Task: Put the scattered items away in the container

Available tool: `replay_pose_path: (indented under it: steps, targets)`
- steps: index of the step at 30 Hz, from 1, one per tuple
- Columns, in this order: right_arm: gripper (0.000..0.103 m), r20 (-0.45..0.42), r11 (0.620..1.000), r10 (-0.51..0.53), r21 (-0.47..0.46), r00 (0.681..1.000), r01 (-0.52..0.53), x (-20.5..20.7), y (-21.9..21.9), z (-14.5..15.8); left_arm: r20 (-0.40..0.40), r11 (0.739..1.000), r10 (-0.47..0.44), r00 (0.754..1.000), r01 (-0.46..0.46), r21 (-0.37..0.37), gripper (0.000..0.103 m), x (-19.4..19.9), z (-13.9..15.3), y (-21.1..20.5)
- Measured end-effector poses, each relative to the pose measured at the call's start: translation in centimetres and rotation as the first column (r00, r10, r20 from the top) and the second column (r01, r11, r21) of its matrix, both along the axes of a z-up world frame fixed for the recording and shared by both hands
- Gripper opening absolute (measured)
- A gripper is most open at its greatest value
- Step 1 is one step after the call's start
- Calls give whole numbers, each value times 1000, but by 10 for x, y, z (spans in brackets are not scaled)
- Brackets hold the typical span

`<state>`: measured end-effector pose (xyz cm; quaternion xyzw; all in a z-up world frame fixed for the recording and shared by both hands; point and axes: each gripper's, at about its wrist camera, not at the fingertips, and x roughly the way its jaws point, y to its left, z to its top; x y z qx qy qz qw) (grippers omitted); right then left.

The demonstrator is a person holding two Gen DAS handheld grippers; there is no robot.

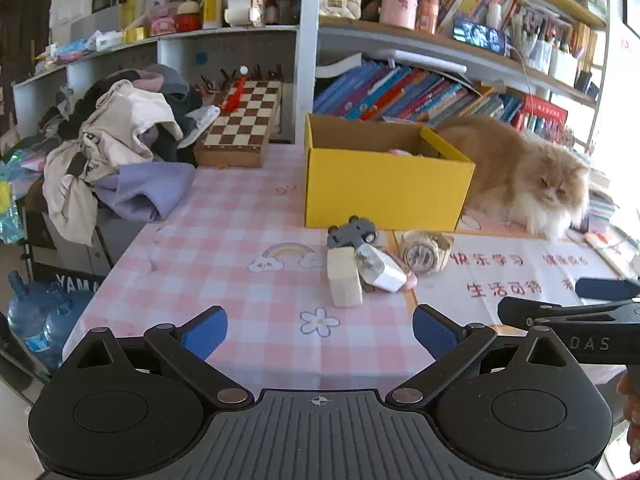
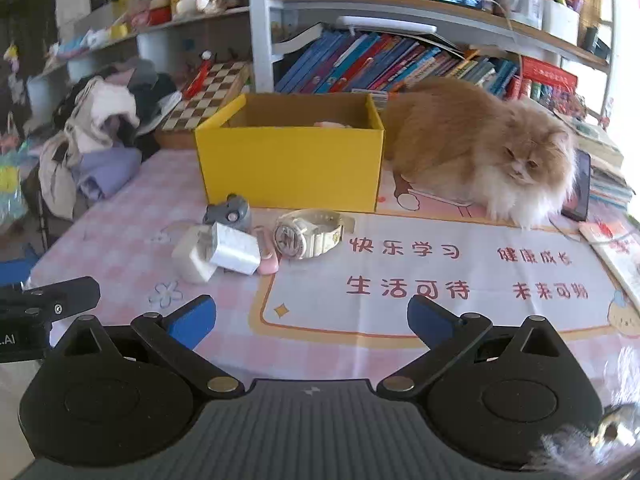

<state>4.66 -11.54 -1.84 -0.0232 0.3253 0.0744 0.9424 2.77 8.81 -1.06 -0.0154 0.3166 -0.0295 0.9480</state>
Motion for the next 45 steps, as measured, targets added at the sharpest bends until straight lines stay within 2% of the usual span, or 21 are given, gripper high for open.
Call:
replay_pose_path:
  steps: [15, 45]
  targets:
    - [101, -8, 1000, -26, 9, 1000, 27, 0, -14, 1, -8, 998, -50, 999, 50, 24, 101, 5, 0, -15]
    - [101, -63, 1000, -16, 20, 998, 17, 2, -12, -5, -37, 996, -74, 997, 76, 48, 101, 7, -6, -23]
